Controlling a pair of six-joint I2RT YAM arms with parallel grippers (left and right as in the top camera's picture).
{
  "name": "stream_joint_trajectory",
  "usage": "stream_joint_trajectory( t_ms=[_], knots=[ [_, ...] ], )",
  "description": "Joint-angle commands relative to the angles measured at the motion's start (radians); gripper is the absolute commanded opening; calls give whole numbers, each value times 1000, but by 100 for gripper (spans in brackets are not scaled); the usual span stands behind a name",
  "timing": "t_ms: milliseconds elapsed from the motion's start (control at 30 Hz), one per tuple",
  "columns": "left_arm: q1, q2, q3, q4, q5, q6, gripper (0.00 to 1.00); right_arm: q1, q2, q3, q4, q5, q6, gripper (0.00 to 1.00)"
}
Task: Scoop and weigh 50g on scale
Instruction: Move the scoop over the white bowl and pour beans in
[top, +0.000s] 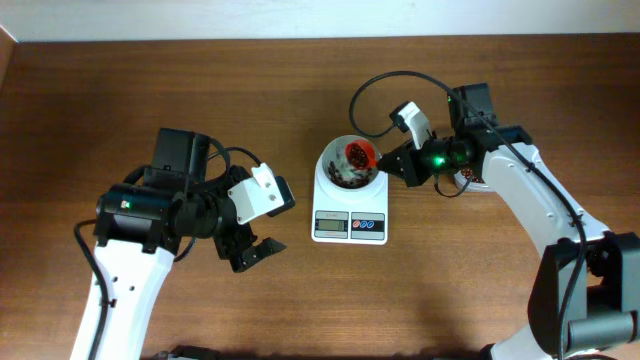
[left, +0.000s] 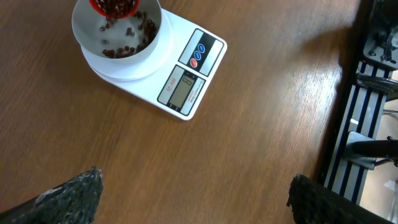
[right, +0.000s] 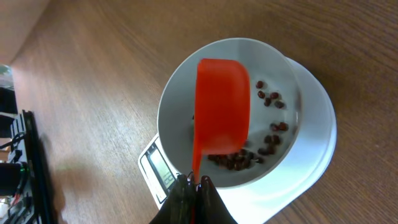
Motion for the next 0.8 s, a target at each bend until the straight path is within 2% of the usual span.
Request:
stream_joint_trajectory(
  t_ms=[0,100,133,167,200,233,333,367,400,467,500,533,600,633,700,733,767],
  knots=[
    [4,-2,-5,2,18,8,99,6,-19,5,-3,-10,10,4],
    [4,-2,-5,2,18,8,99,6,-19,5,5,-22,16,4],
    [4,-2,-5,2,18,8,99,6,-19,5,-6,-101,-61,4],
    [4,-2,-5,2,18,8,99,6,-19,5,3,-109,-78,4],
    [4,-2,-5,2,18,8,99,5,-19,5,23,-10,8,4],
    [4,-2,-5,2,18,8,99,6,-19,5,21,-52,-37,4],
    [4,-2,-5,2,18,8,99,5,-19,5,14,-2,-28,4],
    [4,-2,-5,2,18,8,99,6,-19,5,14,84,60,4],
    [4,-2,-5,2,18,8,99,5,-19,5,-2,-44,-56,4],
    [4,-2,-5,2,18,8,99,6,-20,5,8,23,24,4],
    [4,-2,-5,2,18,8,99,5,-22,5,-3,-81,-68,4],
    [4,-2,-5,2,18,8,99,5,-22,5,22,14,30,4],
    [4,-2,-5,2,18,8,99,6,-25,5,1,-40,-42,4],
    [4,-2,-5,2,18,8,99,5,-25,5,28,87,88,4],
    [4,-2,-5,2,18,8,99,5,-28,5,40,33,52,4],
    [4,-2,-5,2,18,8,99,5,-28,5,47,80,103,4],
    [4,-2,-5,2,18,8,99,6,-29,5,44,-16,36,4]
  ],
)
